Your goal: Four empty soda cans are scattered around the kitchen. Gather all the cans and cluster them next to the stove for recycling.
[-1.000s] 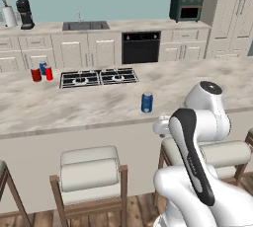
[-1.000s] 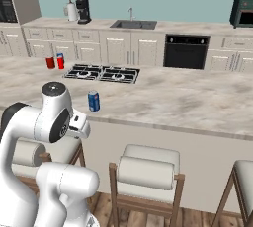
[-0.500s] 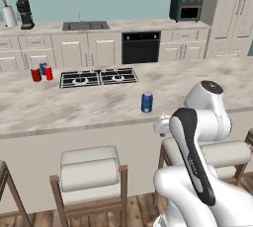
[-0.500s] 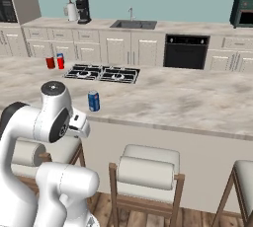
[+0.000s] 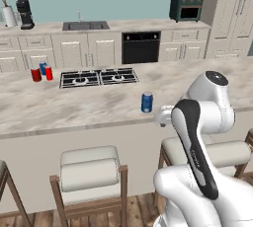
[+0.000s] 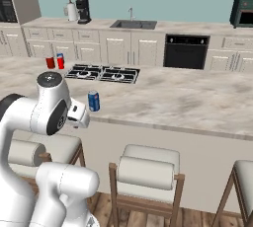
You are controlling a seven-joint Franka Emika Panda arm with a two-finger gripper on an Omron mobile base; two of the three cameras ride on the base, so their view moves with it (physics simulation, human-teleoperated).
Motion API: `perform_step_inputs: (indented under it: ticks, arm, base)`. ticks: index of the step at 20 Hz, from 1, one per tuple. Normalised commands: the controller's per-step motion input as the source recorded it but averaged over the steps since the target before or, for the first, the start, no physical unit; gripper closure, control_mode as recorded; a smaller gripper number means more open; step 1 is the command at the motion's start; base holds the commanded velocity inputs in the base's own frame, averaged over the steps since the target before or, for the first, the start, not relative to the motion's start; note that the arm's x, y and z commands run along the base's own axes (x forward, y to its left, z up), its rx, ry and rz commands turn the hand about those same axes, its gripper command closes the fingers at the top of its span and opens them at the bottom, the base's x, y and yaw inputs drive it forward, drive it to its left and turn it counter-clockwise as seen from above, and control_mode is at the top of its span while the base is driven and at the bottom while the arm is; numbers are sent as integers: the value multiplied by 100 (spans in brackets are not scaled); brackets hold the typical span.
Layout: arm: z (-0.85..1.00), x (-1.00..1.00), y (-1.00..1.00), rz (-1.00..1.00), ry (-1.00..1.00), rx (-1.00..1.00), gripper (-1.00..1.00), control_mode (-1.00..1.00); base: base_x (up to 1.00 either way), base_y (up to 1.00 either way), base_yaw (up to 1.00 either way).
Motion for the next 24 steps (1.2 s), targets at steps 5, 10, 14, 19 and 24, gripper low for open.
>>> perform_step_inputs:
  ticks: [5, 10, 14, 19, 24]
  arm:
    - [22, 22, -4, 0, 1, 0, -100, -100]
    - [21, 29, -5, 0, 7, -4, -100, -100]
    - [15, 32, -3, 0, 21, -5, -100, -100]
    - [7, 25, 0, 0, 24, -3, -100, -100]
    - [1, 26, 0, 1, 10, 0, -100, -100]
  base:
    - [0, 0, 0]
    - [0, 0, 0]
    - [0, 0, 0]
    - [0, 0, 0]
    - [0, 0, 0]
